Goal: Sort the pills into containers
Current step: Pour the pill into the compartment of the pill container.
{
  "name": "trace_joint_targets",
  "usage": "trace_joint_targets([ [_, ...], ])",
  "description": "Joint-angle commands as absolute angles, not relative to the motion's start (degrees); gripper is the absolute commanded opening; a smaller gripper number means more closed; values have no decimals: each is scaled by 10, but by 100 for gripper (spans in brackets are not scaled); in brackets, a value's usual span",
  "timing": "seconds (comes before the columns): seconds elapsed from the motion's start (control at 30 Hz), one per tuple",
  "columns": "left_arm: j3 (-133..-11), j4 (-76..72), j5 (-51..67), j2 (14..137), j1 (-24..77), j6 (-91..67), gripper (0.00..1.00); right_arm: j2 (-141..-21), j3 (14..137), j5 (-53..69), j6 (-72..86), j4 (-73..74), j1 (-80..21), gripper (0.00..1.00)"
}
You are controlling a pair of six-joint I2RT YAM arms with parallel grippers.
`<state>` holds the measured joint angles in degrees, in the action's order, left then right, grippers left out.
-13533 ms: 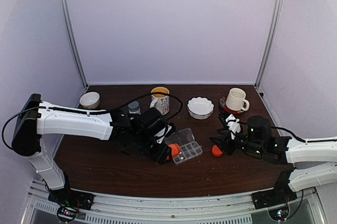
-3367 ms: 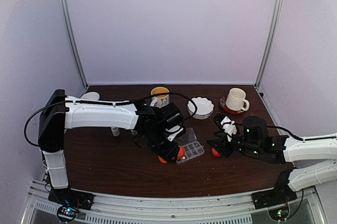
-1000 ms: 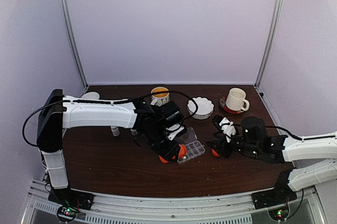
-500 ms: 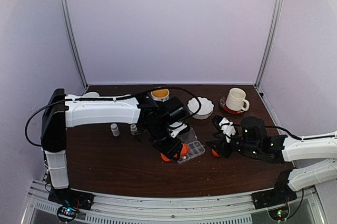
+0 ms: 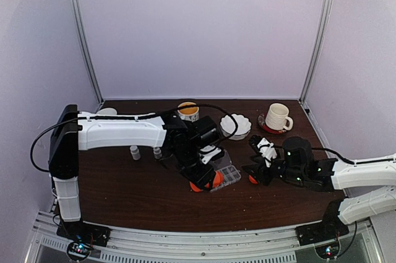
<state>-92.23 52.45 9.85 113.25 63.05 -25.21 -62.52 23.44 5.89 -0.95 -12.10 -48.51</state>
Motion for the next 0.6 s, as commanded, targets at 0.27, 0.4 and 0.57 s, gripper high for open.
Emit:
trace_joint_targets([
  [0.27, -914, 507, 85, 1139, 629, -253, 0, -629, 253, 50, -11, -119, -489, 50],
  [0.4, -939, 518, 81, 1146, 629, -246, 0, -629, 253, 49, -11, -118, -490, 50],
  [0.57, -952, 520, 88, 1168, 629, -241, 0, -623, 250, 43, -11, -118, -490, 50],
])
